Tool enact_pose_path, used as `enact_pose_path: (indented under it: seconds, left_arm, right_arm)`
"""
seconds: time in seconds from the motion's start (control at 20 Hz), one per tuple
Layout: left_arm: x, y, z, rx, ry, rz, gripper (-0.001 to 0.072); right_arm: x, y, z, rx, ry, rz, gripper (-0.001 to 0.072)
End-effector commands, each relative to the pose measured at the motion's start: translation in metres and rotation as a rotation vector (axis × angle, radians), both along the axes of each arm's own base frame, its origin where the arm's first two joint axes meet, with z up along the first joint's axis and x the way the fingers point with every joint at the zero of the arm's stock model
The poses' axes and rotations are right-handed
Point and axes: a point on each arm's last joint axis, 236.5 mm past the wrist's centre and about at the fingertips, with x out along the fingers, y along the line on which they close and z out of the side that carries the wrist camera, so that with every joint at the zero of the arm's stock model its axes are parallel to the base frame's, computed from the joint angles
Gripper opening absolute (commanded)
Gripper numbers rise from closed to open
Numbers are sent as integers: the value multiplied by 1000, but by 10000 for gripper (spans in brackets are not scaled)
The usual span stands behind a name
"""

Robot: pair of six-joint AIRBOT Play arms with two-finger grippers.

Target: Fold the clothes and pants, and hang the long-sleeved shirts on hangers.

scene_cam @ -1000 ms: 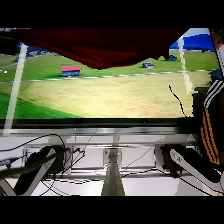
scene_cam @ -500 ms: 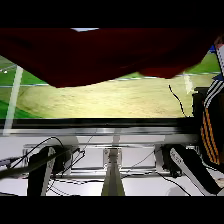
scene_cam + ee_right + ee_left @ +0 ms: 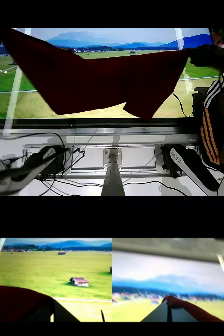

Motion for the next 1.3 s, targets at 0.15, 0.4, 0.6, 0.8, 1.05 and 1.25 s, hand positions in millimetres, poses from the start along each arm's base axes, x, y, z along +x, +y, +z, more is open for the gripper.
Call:
enact_pose_path:
  seconds: [0.15, 0.4, 0.6, 0.8, 1.05, 1.25]
  left_arm:
    - [105, -83, -202, -59, 260, -101, 10]
    - [146, -98, -149, 16, -52, 25, 9]
    - [146, -100, -147, 17, -59, 22, 247]
    - [118, -108, -174, -23, 139, -97, 708]
    - [57, -61, -171, -127, 359, -142, 701]
    - [21, 11, -179, -273, 473, -4, 595]
  right_arm:
    - [95, -34, -158, 159, 119, -253, 17]
    - [124, -49, -204, 196, 122, -347, 17]
    - [135, -66, -195, 135, 45, -368, 490]
    - [104, -92, -221, 147, 210, -383, 436]
    - [37, -120, -258, 233, 504, -373, 380]
    - [20, -82, -281, 388, 626, -209, 379]
